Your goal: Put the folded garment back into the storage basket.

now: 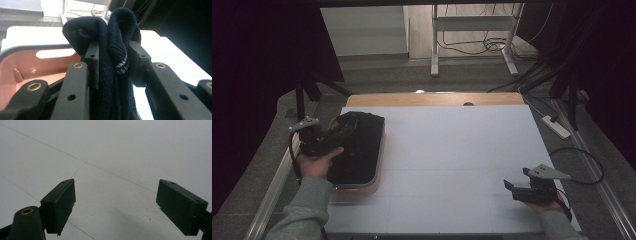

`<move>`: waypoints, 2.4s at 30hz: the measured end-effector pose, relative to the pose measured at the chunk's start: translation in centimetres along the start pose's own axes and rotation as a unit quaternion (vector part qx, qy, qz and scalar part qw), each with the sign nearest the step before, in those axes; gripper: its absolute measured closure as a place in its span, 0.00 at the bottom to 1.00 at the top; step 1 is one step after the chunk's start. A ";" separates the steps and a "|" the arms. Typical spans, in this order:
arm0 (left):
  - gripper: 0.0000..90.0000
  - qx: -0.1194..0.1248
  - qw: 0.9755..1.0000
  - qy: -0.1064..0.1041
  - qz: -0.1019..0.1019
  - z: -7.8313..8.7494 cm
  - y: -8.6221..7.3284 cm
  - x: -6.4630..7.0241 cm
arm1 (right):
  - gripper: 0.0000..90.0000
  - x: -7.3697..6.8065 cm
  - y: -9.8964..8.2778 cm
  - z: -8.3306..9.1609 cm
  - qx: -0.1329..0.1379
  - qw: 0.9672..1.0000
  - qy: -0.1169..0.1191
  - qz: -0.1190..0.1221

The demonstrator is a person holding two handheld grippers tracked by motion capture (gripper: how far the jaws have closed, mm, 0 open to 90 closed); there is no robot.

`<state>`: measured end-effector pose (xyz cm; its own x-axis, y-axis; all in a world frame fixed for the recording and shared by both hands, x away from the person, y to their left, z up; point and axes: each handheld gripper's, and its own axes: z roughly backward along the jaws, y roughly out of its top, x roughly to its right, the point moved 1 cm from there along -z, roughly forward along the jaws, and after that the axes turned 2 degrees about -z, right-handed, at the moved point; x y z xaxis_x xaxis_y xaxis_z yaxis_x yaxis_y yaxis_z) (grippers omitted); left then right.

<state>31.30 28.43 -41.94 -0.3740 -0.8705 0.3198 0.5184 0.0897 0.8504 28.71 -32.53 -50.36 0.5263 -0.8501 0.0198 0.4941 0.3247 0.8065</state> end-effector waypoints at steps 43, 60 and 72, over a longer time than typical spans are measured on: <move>0.36 -0.025 0.997 0.071 -0.002 -1.6 -0.6 -3.1 | 0.19 0.0 -0.1 -0.2 -0.007 1.000 -0.002 0.001; 0.33 -0.033 0.999 0.020 -0.017 -0.1 -1.9 -1.8 | 0.18 0.1 -0.2 -0.3 -0.009 1.000 0.000 0.000; 0.32 -0.034 0.998 0.000 -0.045 1.2 -4.0 -0.2 | 0.18 0.2 -0.3 -0.1 -0.007 1.000 0.000 -0.004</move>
<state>28.41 28.79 -44.89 -0.4213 -0.8738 0.2427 0.5335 -0.0224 0.8455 28.68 -32.76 -50.66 0.5225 -0.8525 0.0138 0.5071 0.3238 0.7988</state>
